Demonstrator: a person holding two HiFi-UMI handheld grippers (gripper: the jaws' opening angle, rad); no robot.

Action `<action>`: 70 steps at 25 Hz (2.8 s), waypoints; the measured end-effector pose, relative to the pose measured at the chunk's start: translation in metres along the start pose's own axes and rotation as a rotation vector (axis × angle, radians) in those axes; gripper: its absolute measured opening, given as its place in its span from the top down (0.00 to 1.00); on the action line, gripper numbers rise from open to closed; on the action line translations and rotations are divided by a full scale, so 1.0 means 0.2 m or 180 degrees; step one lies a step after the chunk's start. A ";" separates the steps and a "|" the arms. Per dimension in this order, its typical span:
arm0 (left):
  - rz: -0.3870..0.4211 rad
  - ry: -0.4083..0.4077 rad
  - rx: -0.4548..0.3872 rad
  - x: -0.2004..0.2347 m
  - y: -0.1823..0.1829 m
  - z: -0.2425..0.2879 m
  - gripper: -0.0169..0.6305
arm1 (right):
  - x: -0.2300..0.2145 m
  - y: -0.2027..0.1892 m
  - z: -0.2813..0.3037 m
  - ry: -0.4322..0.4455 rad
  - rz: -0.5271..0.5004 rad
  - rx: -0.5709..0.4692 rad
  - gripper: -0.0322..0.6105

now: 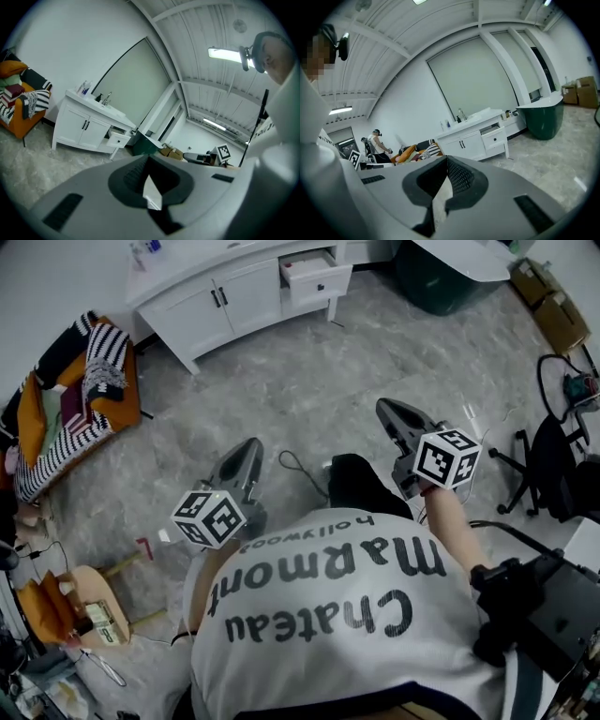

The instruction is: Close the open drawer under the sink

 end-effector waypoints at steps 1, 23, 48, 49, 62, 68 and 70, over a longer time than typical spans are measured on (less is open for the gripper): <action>-0.0021 -0.0007 0.0013 0.03 0.01 0.00 0.96 | 0.02 0.00 0.04 0.0004 -0.0017 0.0038 0.93; -0.0073 0.0012 0.0033 0.28 0.31 0.34 0.96 | -0.20 0.25 0.52 0.0147 0.0010 0.0271 0.93; -0.0625 0.0326 0.0024 0.69 0.82 1.12 0.96 | -0.94 0.94 1.26 0.0435 -0.0116 0.0640 0.93; -0.0629 0.0337 0.0030 0.70 0.83 1.14 0.96 | -0.97 0.95 1.26 0.0431 -0.0091 0.0639 0.93; -0.0532 0.0376 0.0122 0.72 1.04 1.43 0.96 | -1.21 1.02 1.41 0.0501 0.0037 0.0807 0.93; -0.0592 0.0461 0.0074 0.77 1.11 1.53 0.96 | -1.37 1.16 1.52 0.0481 -0.0022 0.0784 0.93; -0.0608 0.0481 0.0072 0.78 1.11 1.55 0.96 | -1.40 1.19 1.55 0.0480 -0.0026 0.0760 0.93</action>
Point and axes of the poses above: the fingertips, and each gripper's own axes: z forward along the fingers, x to its left, y out of its top, the point moved 1 cm from there along -z, backward along the fingers, and after that the axes turned 12 degrees about x, right-handed, at the moved point
